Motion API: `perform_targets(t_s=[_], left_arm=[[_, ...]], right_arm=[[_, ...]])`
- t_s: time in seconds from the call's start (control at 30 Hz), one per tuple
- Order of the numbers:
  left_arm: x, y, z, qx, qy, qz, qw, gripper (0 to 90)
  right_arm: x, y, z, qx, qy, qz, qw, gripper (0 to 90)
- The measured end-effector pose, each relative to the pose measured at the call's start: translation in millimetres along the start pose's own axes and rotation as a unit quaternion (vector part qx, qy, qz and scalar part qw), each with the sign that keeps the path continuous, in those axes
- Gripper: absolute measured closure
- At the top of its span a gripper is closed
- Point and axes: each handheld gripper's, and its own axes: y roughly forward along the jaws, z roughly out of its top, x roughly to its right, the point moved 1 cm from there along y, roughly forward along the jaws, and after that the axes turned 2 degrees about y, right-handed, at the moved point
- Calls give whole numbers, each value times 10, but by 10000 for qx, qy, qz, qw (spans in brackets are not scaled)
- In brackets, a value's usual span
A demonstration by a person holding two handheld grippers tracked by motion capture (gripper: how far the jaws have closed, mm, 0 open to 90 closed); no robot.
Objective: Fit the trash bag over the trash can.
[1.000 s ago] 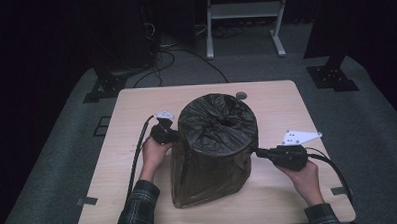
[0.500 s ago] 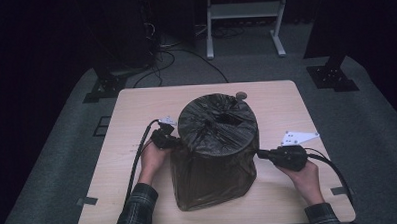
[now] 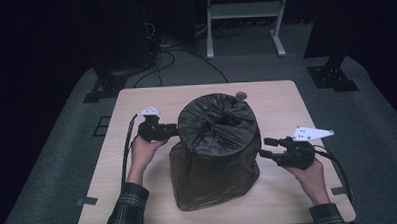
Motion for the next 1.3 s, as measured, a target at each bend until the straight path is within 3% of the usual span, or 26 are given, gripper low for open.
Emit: perform_targets(t_s=[0.17,0.23,0.33,0.4,0.5,0.57,0.67,0.8,1.1,1.3], left_arm=[[74,-139,101,159,18,-83,9998,397],[114,-198,143,258,95,-139,9995,355],[172,-273,215,313,180,-213,9991,269],[228,-310,271,286,288,-244,9989,203],[330,-354,358,310,468,-350,9978,134],[396,-373,407,214,672,-216,9973,92],[450,-374,441,82,806,-164,9966,25],[431,-387,424,-18,804,-80,9967,9],[341,-580,341,139,711,14,9974,4],[389,-766,381,329,851,-106,9958,3]], right_arm=[[-40,-15,77,164,-33,250,9995,251],[-58,-17,100,246,-153,345,9990,180],[-63,-3,144,288,-213,286,9989,99],[-55,9,184,287,-275,326,9987,98],[-35,22,272,375,-370,621,9967,97],[-34,30,341,285,-427,657,9965,97],[-30,48,426,157,-550,670,9961,97],[-5,76,486,80,-603,666,9959,97],[46,99,504,62,-602,702,9957,97],[52,137,544,-57,-691,829,9941,97]])
